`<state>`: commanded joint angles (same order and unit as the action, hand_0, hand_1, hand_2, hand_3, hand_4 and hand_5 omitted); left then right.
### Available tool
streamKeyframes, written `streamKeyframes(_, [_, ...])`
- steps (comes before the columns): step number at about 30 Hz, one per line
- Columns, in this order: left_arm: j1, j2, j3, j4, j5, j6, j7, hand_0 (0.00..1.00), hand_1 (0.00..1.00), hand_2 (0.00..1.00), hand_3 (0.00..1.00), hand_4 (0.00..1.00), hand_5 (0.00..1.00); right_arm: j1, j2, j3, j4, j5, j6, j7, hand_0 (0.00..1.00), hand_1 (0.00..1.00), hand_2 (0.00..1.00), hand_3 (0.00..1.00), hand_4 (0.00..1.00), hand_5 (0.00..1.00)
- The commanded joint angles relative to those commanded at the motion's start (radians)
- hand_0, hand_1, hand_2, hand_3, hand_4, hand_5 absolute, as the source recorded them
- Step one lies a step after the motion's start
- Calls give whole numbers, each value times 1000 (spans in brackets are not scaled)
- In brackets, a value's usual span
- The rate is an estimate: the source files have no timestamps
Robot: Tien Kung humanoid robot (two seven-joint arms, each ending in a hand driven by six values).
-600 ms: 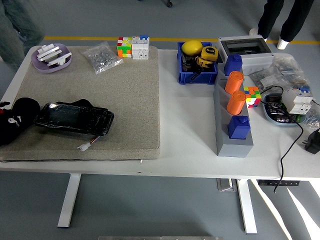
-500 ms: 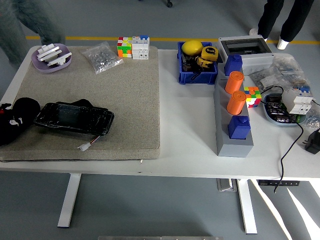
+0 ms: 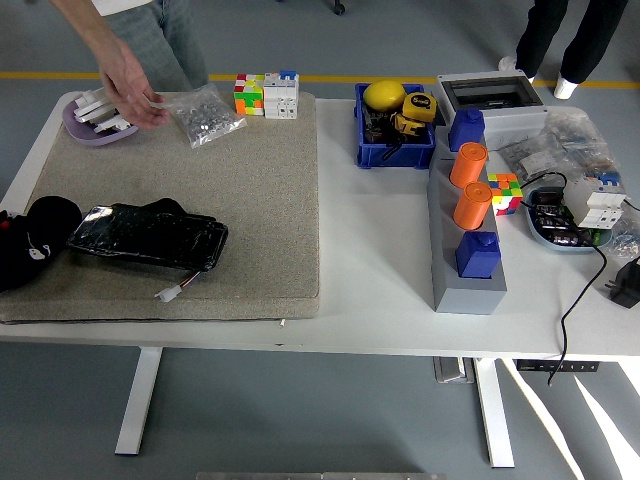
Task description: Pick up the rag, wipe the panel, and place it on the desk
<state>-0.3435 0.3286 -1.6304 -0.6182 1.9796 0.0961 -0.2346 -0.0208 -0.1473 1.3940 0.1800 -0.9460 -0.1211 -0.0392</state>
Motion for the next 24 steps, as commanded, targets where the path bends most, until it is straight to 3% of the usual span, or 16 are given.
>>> streamKeyframes(1, [0,0,0,1,1,5,0,473,644,764,606,658,127,-1,0,0,0,0,0,0,722,658,675,620,980,513])
streamKeyframes(2, [1,0,0,2,3,10,0,378,490,662,579,464,83,-1,0,2,0,0,0,1,722,658,675,620,980,513])
streamKeyframes(7, [7,1,-1,0,17,31,2,378,490,662,579,464,83,-4,-1,8,0,-3,0,3,722,658,675,620,980,513])
streamKeyframes(8, [7,1,-2,0,19,33,2,295,343,585,509,36,2,-4,-1,10,0,-4,0,3,722,658,674,619,980,513])
streamKeyframes(19, [28,-1,1,-45,15,56,-5,280,289,550,448,2,2,-6,-4,5,0,0,2,7,721,658,674,619,980,513])
streamKeyframes(24, [69,-2,-1,-156,-2,58,32,275,278,549,434,2,2,-9,-4,-7,0,7,2,7,721,658,674,619,980,514])
